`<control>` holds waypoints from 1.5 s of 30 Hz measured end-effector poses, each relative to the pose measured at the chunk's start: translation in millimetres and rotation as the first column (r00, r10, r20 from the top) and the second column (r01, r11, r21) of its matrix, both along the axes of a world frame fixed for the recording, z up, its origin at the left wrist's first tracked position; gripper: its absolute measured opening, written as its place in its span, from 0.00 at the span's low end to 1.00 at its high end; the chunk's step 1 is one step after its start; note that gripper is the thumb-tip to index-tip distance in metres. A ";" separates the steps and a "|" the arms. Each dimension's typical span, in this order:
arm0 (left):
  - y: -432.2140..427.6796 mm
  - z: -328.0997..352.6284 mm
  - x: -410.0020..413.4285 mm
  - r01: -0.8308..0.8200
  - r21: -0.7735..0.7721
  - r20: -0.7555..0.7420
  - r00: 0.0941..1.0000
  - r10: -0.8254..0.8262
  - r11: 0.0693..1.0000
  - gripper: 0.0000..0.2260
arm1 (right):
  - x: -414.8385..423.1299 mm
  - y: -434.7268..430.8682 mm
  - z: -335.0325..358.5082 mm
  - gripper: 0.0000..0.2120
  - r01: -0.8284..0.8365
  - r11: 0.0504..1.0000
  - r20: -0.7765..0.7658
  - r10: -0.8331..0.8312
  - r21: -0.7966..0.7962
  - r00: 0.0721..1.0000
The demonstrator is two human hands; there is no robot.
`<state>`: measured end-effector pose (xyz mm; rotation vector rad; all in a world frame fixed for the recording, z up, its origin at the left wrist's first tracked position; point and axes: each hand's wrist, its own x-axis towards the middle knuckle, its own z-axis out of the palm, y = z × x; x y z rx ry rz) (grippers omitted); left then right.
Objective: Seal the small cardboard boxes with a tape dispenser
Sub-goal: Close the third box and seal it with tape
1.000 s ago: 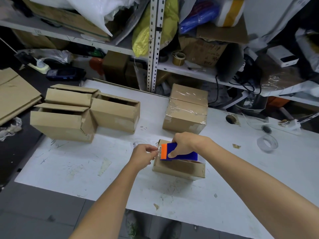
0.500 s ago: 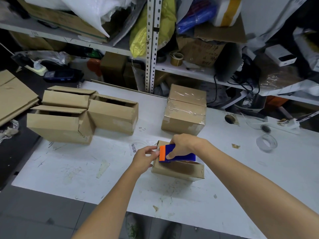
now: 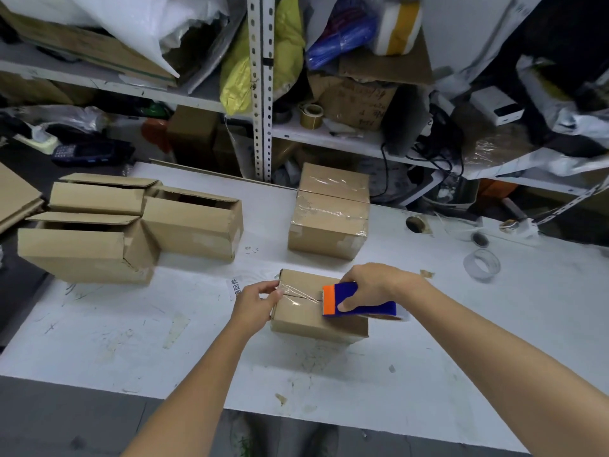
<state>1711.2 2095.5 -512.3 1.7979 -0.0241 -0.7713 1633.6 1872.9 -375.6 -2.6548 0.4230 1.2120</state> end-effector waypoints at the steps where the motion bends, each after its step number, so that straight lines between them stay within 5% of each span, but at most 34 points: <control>1: -0.2 1.4 0.3 0.011 0.012 0.004 1.000 -0.011 1.000 0.15 | 1.7 3.1 -2.0 0.31 -0.050 0.999 0.012 0.050 -0.010 0.999; 7: -18.7 12.5 1.5 0.012 0.051 0.229 0.973 -0.023 0.999 0.16 | 2.9 -0.4 -2.1 0.30 -0.154 0.988 0.032 0.153 0.017 0.988; 11: -34.9 8.5 -5.9 0.193 0.149 0.322 0.918 -0.232 0.970 0.18 | 5.3 0.2 -4.1 0.30 -0.172 0.985 0.039 0.171 0.020 0.984; 23: -29.1 -4.5 -12.4 0.218 0.028 0.235 0.947 -0.219 0.976 0.19 | -53.0 -64.9 -7.1 0.31 0.092 0.991 -0.001 -0.092 0.101 0.996; 28: -32.0 4.2 -13.2 0.219 0.081 0.258 0.938 -0.233 0.972 0.20 | -49.6 -64.6 -11.2 0.31 0.083 0.992 -0.004 -0.083 0.100 0.997; 36: -65.6 26.2 -8.2 0.370 0.442 0.435 0.708 -0.557 0.817 0.21 | -44.1 -64.6 -7.0 0.31 0.068 0.993 -0.034 -0.065 0.096 0.997; 41: -102.8 14.4 -32.6 0.402 0.653 0.401 0.535 -0.744 0.641 0.26 | -49.0 -71.6 -13.6 0.31 0.092 0.989 -0.005 -0.092 0.116 0.996; 45: -98.9 0.9 -30.3 0.384 0.617 0.468 0.523 -0.712 0.687 0.25 | -62.1 -84.4 -23.4 0.31 0.150 0.969 0.030 -0.159 0.197 0.987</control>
